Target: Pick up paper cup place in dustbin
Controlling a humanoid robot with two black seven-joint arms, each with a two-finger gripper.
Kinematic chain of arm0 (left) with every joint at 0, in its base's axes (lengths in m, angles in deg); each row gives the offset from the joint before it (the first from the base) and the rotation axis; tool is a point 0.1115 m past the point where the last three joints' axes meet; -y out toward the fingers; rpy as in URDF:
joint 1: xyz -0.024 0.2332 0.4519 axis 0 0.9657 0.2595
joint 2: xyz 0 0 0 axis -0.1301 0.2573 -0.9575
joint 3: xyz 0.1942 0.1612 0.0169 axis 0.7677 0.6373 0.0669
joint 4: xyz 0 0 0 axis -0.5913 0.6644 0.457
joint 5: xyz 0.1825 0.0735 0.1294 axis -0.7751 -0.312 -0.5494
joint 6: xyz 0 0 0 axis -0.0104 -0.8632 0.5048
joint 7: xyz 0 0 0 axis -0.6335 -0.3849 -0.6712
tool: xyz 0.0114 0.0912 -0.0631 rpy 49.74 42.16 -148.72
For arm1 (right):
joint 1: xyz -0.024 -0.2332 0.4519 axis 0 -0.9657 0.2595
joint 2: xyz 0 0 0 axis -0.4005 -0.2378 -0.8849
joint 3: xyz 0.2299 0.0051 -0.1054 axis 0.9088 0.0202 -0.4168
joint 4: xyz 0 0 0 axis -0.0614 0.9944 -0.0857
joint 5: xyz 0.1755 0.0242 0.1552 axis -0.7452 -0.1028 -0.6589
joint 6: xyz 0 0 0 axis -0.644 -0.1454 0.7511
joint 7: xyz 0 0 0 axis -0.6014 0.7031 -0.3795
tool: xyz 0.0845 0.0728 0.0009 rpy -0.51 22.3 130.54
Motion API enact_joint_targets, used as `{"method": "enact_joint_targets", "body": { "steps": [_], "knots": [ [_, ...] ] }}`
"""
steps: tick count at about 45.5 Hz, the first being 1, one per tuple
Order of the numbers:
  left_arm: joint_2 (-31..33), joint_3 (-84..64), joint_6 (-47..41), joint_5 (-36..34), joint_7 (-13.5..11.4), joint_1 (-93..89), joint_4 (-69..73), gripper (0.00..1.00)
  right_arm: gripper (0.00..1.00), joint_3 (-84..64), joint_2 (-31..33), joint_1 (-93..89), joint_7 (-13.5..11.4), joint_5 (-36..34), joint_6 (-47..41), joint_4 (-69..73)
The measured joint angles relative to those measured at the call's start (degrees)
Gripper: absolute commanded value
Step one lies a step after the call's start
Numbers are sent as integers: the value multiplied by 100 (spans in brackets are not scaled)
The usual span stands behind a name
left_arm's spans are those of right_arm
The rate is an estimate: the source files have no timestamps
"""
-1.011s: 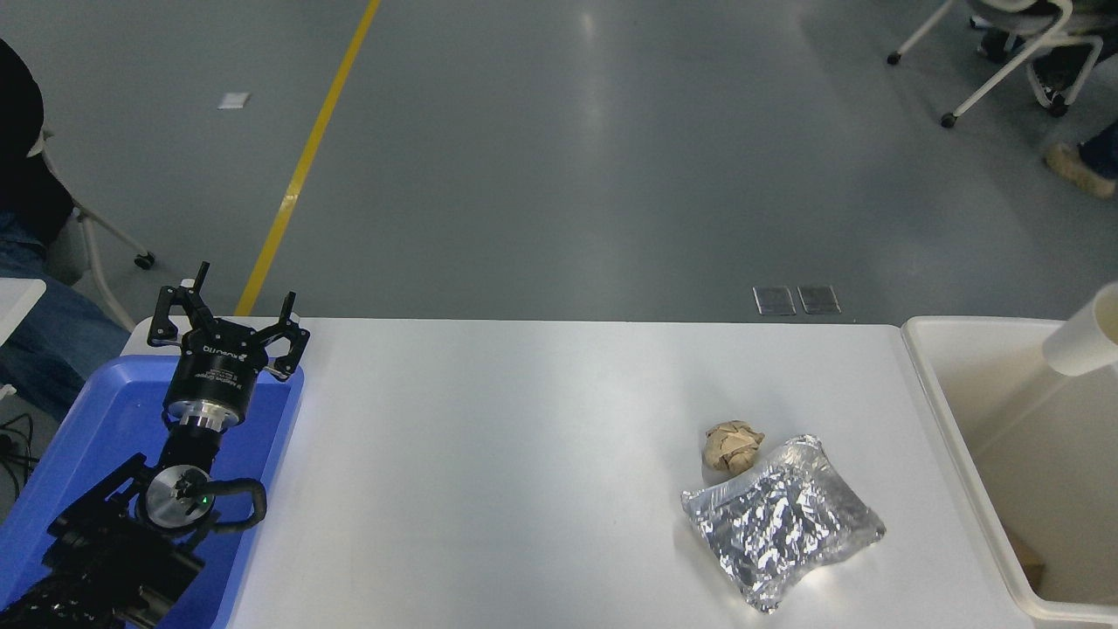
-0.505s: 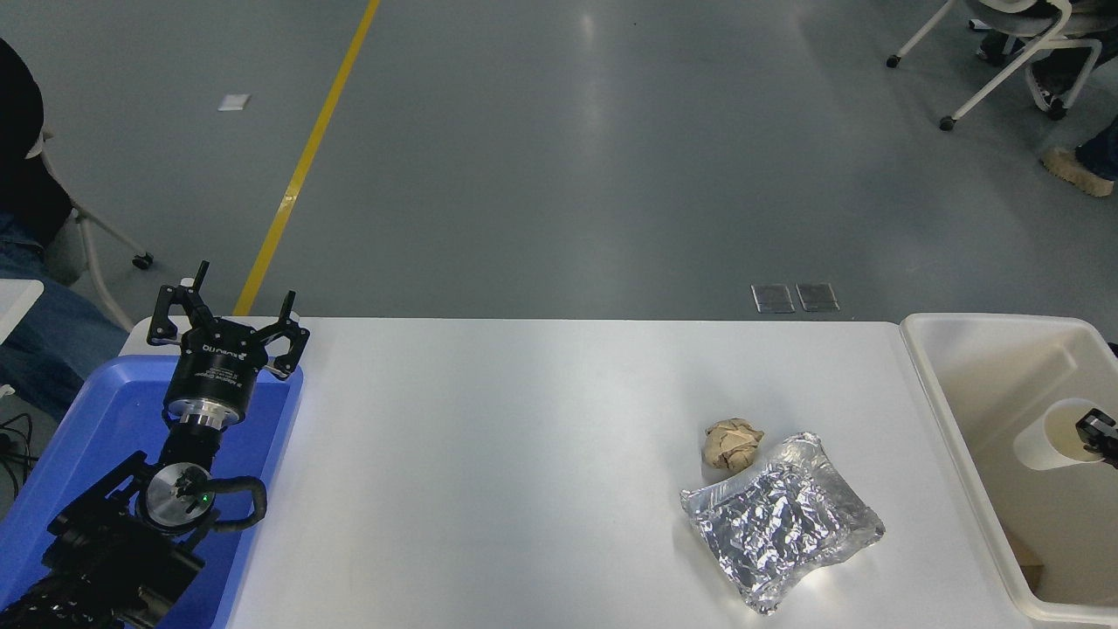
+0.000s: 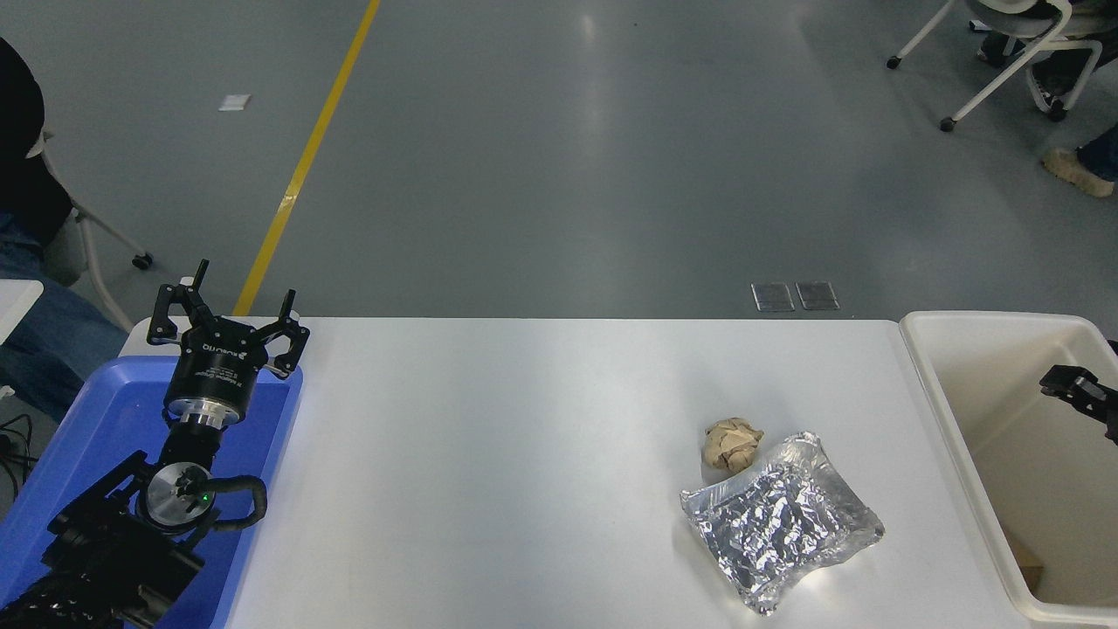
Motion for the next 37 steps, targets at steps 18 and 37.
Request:
{"method": "enact_joint_targets", "body": {
  "steps": [18, 37],
  "knots": [
    [0, 0, 1, -1, 0, 8, -1, 100, 100, -2128, -1116, 4002, 11, -744, -2064, 3051],
    [1, -7, -17, 8, -10, 17, 0, 100, 100, -2162, -2174, 5622, -10, -2433, -2740, 4041]
  ]
}}
